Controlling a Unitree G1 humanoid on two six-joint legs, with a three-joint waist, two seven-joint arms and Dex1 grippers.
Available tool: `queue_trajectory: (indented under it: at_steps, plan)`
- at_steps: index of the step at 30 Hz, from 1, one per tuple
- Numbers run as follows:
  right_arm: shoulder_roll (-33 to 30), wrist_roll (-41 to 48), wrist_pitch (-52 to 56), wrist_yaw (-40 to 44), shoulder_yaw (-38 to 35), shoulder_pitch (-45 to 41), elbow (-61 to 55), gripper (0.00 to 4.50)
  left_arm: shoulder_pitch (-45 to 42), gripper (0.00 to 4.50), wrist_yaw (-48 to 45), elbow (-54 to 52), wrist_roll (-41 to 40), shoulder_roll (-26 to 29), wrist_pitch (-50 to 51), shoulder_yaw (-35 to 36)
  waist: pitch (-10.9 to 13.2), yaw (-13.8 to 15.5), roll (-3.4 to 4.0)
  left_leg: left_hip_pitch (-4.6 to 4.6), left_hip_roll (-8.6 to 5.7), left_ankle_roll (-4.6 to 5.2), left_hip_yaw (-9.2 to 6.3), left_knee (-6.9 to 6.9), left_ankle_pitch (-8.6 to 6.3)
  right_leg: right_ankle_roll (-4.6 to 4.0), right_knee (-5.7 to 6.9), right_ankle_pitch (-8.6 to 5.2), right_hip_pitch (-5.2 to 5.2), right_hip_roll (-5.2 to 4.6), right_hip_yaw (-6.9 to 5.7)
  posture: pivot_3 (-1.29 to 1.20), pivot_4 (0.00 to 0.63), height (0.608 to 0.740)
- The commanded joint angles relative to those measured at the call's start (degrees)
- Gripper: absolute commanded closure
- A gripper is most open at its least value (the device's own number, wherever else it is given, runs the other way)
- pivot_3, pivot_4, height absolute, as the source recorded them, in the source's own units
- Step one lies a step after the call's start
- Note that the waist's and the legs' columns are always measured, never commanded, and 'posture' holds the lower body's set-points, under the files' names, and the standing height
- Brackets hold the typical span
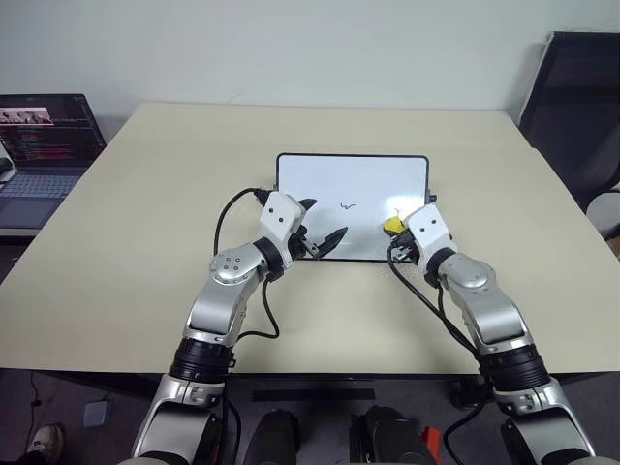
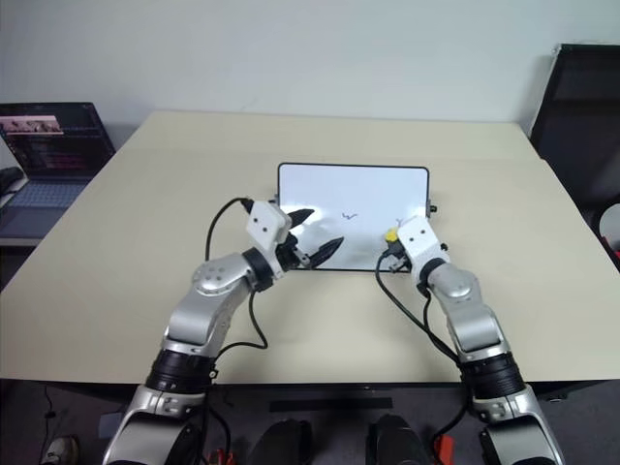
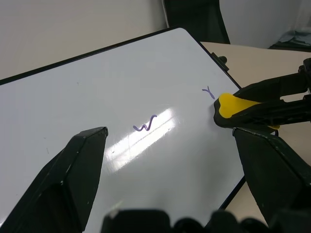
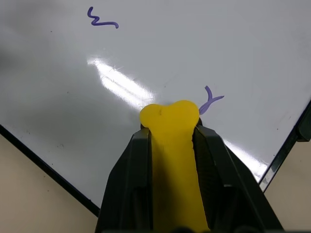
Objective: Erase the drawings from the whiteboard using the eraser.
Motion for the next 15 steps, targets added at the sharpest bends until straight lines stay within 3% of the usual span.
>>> queue_trajectory:
  at_steps: [1, 15]
  plan:
    - [-0.5, -0.3, 1.7, -0.6, -1.3, 0.2, 0.7, 3.62, -1.1, 0.0, 0.1, -2.6, -1.1, -0.2, -0.7, 0.6, 0.0, 0.0, 0.0, 0.0, 0.0, 0.0, -0.01, 0.0, 0.0, 0.0, 0.0, 0.0, 0.0, 0.0, 0.0, 0.0, 0.15, 0.74]
    - [2.3, 1.0, -9.4, -4.5, -5.9, -11.4, 10.7, 3.62, -1.4, 0.0, -0.3, -1.8, -0.8, -0.3, -1.2, 0.6, 0.1, -0.4, -0.02, -0.24, 0.0, 0.01, 0.0, -0.13, -0.01, -0.12, -0.1, 0.02, -0.2, 0.0, -0.02, 0.0, 0.15, 0.74]
